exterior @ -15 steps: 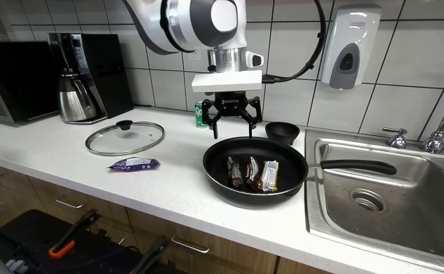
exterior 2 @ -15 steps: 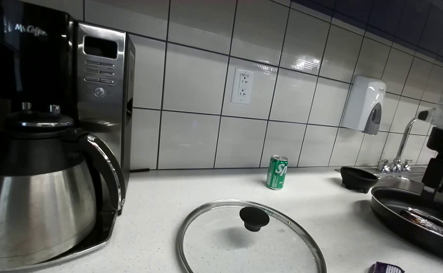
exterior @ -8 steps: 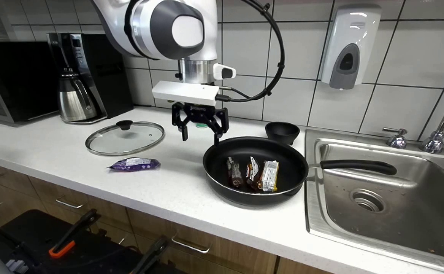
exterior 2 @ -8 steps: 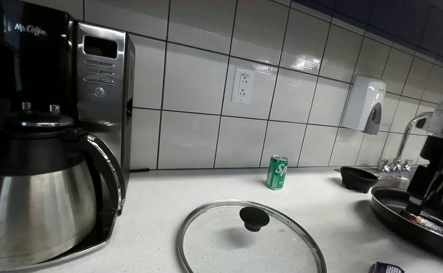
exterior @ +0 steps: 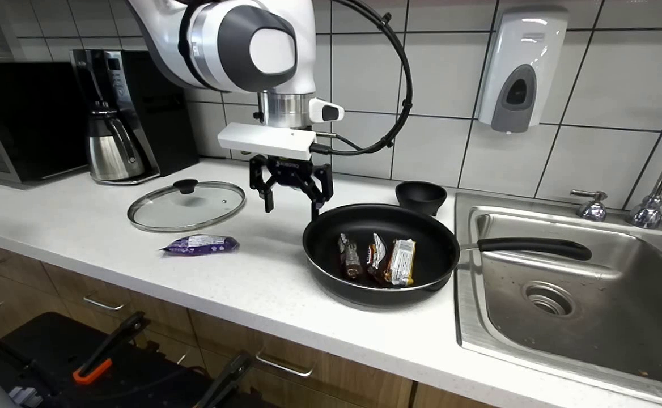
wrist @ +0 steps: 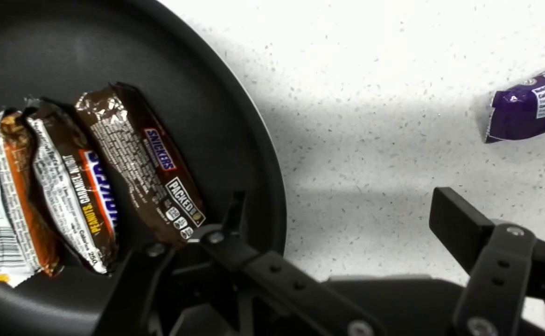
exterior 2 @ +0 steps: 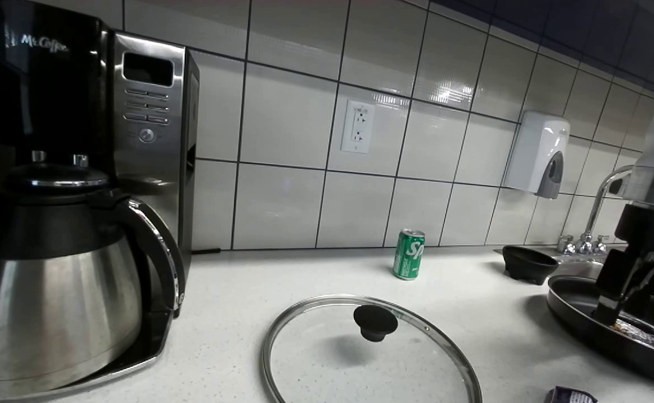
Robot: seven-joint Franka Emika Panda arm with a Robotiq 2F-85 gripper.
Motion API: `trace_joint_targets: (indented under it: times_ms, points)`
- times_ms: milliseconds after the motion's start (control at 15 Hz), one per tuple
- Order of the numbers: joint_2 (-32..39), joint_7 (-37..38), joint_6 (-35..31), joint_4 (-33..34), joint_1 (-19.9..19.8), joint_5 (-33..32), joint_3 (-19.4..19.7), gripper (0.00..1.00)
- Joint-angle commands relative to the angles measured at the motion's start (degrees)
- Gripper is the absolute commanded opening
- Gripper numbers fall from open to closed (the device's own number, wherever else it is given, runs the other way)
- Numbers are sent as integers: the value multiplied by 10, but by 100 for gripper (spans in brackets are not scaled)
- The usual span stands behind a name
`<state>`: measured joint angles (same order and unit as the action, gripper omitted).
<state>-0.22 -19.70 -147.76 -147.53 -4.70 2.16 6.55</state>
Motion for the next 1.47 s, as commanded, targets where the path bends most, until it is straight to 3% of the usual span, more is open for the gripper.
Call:
trace_joint_targets:
  times_ms: [0,267,533,667,1067,1133,1200,1400]
  points:
    - [-1,1,2,0,-3,-1,-3,100]
    - [-4,19,19,8,3,21,-9,100]
    - [-15,65,41,6,26,105,-32,100]
    - [-10,136,28,4,39,100,-46,100]
    - [-1,320,98,18,75,80,-82,100]
    - [-1,329,111,20,77,88,-84,100]
    - [0,288,77,7,73,92,-79,100]
    - [0,309,89,8,78,92,-83,100]
